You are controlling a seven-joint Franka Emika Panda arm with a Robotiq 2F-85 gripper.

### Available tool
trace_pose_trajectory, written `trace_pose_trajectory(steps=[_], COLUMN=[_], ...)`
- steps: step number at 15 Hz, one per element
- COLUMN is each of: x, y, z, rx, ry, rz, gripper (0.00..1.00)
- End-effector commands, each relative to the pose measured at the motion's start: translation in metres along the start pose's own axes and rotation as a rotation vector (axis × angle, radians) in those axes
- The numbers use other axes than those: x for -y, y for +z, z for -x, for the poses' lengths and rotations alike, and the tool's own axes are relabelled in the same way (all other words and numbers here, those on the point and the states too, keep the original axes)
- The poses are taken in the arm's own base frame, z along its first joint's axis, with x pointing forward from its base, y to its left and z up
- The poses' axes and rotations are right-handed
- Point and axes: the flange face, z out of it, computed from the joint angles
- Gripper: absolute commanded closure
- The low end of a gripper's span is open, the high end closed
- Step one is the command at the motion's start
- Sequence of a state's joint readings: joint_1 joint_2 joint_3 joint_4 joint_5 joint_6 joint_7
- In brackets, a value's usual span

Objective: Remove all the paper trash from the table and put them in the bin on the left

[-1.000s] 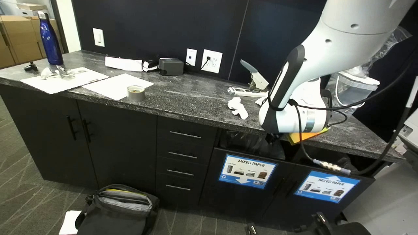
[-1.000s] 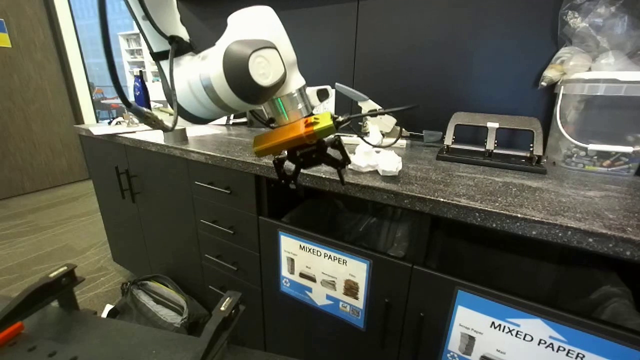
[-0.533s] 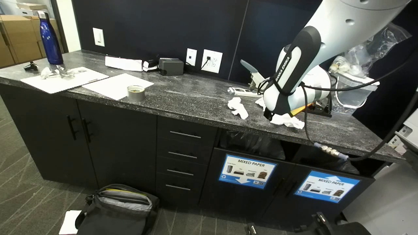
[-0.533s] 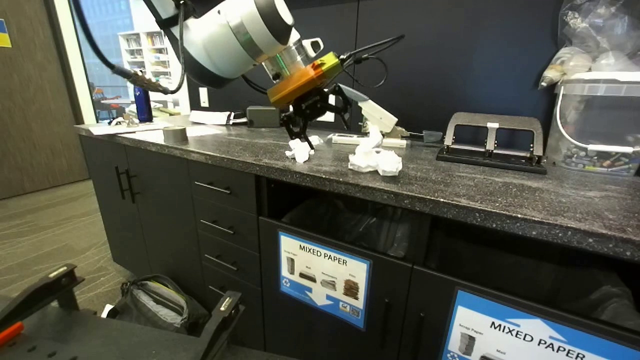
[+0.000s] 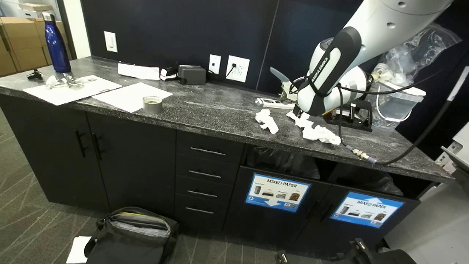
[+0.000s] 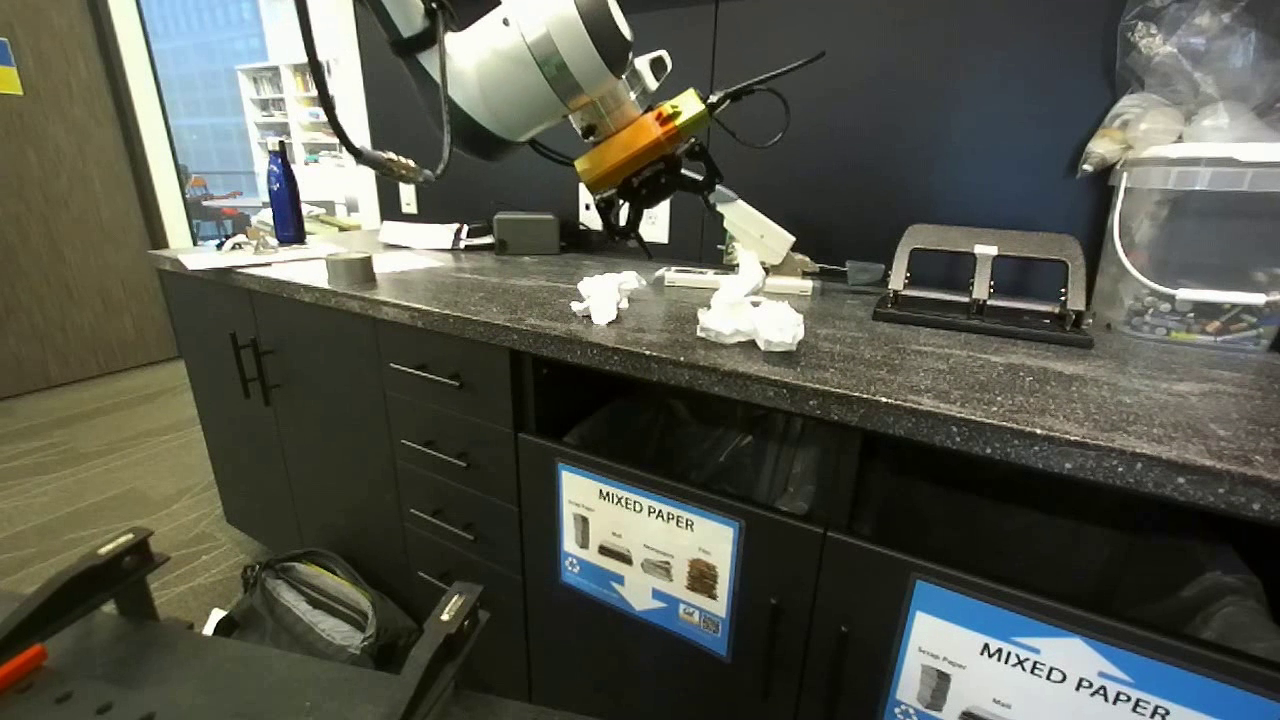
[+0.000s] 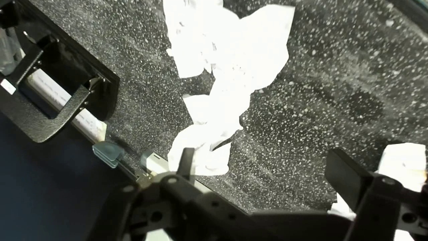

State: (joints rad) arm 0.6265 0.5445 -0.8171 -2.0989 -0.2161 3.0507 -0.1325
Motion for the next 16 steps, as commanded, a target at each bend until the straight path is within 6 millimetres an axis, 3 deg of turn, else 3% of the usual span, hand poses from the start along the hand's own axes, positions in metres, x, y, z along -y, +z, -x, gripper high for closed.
trace_pose_trajectory(steps=[1, 5, 9, 16], x=[-0.016, -0.030, -0.053, -0.079], y=[0.031, 0.062, 0.092, 0.135], z=[-0.038, -0.072, -0.091, -0.095], rx=[-0.018, -0.001, 0.067, 0.226], ry=[0.067, 0.119, 0.178, 0.254], rz=[0.000, -0.020, -0.026, -0.140], gripper=[0.00, 0.00, 0.00, 0.00])
